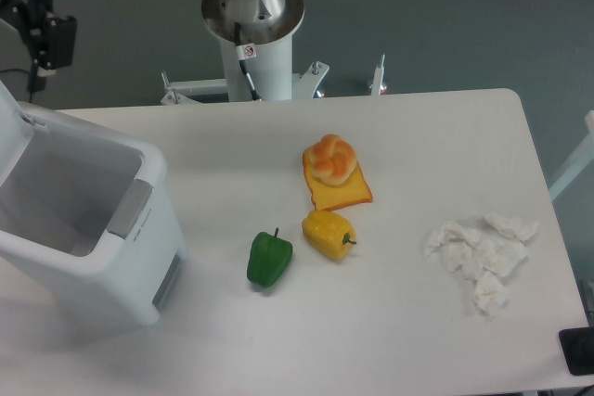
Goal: Close the trash can
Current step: 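Position the gripper behind the raised trash can lid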
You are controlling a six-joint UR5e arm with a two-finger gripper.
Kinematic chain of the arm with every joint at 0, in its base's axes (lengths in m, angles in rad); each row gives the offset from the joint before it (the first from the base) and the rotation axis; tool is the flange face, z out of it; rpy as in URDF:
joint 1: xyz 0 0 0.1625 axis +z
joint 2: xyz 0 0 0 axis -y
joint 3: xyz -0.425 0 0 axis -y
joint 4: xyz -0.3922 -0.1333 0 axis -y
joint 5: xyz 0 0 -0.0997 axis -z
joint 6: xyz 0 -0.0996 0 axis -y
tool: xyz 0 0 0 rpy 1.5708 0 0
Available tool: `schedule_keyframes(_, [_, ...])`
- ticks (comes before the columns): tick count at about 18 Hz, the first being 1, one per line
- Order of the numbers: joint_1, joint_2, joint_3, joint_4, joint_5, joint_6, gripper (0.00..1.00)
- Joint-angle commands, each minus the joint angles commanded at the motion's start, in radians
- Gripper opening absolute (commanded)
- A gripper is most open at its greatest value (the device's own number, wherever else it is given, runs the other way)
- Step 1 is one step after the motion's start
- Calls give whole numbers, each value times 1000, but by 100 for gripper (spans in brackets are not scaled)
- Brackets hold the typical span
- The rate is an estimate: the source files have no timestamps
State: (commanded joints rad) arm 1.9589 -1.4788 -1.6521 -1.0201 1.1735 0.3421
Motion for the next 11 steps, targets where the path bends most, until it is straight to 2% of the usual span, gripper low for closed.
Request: schedule_keyframes(11, [3, -3, -2, 12, 5, -15, 100])
